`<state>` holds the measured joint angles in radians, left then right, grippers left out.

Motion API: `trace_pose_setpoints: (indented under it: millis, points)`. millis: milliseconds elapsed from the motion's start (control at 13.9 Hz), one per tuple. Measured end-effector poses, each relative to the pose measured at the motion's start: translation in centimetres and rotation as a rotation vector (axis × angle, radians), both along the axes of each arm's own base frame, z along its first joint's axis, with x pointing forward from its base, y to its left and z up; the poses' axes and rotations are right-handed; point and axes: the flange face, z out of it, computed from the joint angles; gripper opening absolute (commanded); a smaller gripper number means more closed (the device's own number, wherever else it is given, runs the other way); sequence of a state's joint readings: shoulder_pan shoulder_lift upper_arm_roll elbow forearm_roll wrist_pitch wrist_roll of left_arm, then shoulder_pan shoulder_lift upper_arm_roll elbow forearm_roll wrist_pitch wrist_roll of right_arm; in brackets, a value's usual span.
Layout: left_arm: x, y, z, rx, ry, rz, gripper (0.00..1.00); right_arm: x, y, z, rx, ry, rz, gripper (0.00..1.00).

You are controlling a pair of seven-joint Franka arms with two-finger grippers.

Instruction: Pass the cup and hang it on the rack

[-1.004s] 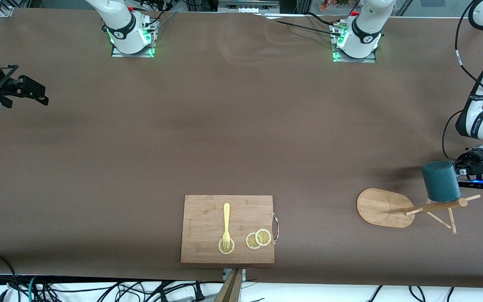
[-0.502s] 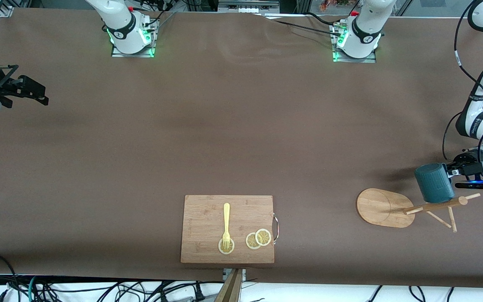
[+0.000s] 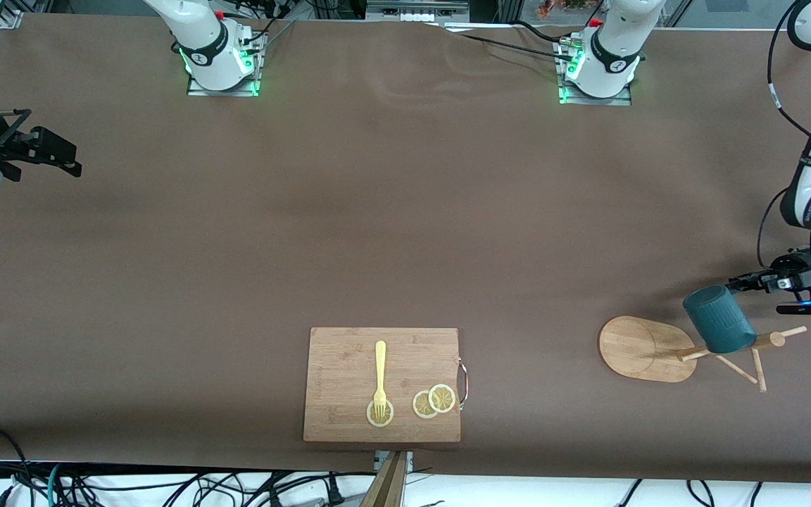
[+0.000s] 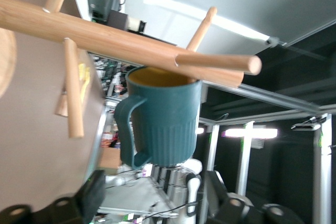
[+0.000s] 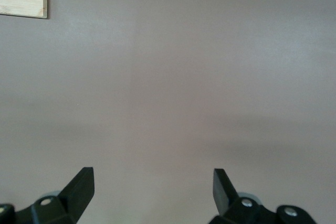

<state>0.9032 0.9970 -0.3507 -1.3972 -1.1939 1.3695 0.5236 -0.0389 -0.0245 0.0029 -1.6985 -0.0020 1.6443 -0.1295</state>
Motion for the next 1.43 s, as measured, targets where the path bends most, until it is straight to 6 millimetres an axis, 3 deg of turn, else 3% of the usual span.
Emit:
trace_pose_setpoints:
  millis: [143,287,502,717,861,1076,1291,1434]
  points:
    - [-0.9,2.0,2.5,0.129,-0.034,-0.037,1.00,0.0,0.0,0.0,0.000,0.000,0.000,1.00]
    - [-2.0,4.1,6.7,0.282,-0.054,-0.083,1.00,0.0,0.0,0.0,0.000,0.000,0.000,1.00]
    - [-3.3,5.3,15.5,0.542,-0.097,-0.168,1.00,0.0,0.0,0.0,0.000,0.001,-0.001,1.00]
    - [-4.3,3.2,25.2,0.802,-0.190,-0.287,1.00,0.0,-0.1,0.0,0.000,0.001,-0.001,1.00]
    - [-4.4,-1.5,32.3,0.978,-0.253,-0.393,1.00,0.0,-0.1,0.0,0.000,0.001,-0.002,1.00]
    - [-5.0,-13.3,41.5,1.225,-0.299,-0.551,1.00,0.0,-0.1,0.0,0.000,0.001,-0.003,1.00]
    - [-8.4,-26.2,47.4,1.438,-0.188,-0.598,1.00,0.0,-0.2,-0.1,0.000,0.001,-0.003,1.00]
    - [-11.3,-32.3,49.0,1.565,-0.092,-0.585,1.00,0.0,-0.2,-0.1,0.000,0.002,-0.004,1.00]
